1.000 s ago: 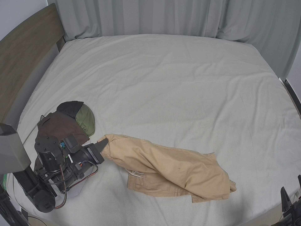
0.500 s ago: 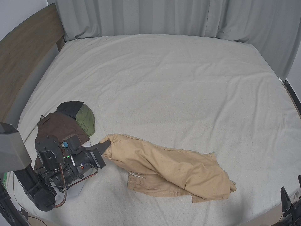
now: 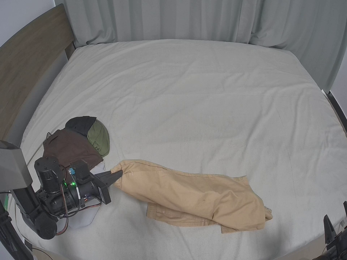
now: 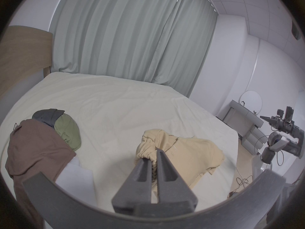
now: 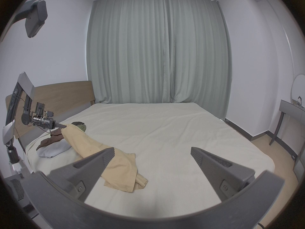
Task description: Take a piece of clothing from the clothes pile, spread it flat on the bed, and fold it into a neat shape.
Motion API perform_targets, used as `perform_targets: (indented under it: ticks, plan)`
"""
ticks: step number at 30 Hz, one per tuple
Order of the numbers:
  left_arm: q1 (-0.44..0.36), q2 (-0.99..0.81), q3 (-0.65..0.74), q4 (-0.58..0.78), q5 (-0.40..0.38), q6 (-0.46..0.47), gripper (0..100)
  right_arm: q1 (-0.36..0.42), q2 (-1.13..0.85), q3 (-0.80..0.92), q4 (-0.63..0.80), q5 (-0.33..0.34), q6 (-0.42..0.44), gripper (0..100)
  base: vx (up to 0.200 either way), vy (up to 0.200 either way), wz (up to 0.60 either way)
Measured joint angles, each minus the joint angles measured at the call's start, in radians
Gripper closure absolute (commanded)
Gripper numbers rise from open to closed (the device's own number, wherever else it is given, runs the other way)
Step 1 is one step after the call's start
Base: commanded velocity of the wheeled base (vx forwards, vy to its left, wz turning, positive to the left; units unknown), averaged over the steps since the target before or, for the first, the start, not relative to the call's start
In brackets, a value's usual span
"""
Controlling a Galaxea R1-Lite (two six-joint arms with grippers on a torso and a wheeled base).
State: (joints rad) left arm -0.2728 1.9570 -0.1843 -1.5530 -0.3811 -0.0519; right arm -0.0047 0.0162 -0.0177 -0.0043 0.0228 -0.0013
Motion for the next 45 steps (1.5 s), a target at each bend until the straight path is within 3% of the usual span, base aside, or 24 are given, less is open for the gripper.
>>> perform_targets:
  ticks: [8,36,45]
  plan:
    - [0.047,0.015,-0.001,0.0,-0.023,0.017,100,0.003,0.0,0.0,0.0,0.0,-0.003,0,0.0,0.0,0.0]
    - [0.053,0.027,0.01,0.0,-0.021,0.019,100,0.005,0.0,0.0,-0.001,0.01,-0.026,0,0.0,0.0,0.0]
    - [0.051,0.024,0.015,0.0,-0.02,0.019,100,0.011,0.045,-0.076,-0.138,0.012,-0.033,0,0.0,0.0,0.0]
